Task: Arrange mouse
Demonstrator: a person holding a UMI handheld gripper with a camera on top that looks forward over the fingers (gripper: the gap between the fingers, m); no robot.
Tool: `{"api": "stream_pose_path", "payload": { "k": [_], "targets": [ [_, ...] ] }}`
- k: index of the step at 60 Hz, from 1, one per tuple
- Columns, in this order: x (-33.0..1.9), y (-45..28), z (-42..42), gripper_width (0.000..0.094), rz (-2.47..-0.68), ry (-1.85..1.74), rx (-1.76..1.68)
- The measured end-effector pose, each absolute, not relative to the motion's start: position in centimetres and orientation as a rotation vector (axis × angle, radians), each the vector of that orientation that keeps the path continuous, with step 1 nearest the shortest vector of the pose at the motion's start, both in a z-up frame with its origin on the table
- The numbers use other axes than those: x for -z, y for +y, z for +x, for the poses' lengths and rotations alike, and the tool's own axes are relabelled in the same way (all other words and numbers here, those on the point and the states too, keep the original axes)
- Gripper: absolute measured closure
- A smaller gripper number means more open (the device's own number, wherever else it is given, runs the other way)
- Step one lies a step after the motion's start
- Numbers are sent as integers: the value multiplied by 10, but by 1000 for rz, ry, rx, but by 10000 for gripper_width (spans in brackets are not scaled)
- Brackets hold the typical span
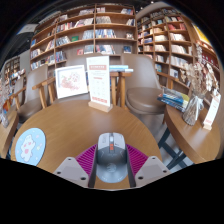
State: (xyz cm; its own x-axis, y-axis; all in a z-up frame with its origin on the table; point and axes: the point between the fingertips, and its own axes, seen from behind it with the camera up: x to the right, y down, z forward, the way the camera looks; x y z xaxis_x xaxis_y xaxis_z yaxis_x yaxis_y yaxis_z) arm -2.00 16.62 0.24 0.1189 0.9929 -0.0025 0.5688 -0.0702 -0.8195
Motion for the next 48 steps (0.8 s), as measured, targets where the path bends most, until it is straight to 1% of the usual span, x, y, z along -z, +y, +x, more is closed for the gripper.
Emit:
{"api": "stream_pose_path", "payload": {
  "k": [7, 15, 19, 22, 28, 36, 41, 48],
  "targets": [
    [-46, 151, -17, 483, -1666, -1520, -811],
    [-99, 94, -19, 484, -1600, -1530, -907],
    [-113, 52, -22, 485, -1566, -1552, -947],
    [-115, 20, -22, 484, -1541, -1584, -965],
    [-102, -47, -24, 483, -1522, -1659, -994],
    [-67, -116, -23, 494, -1488, -1750, -975],
    [-36, -135, -20, 504, -1479, -1799, -912],
    [-1, -145, -16, 505, -1526, -1812, -872]
  ]
}}
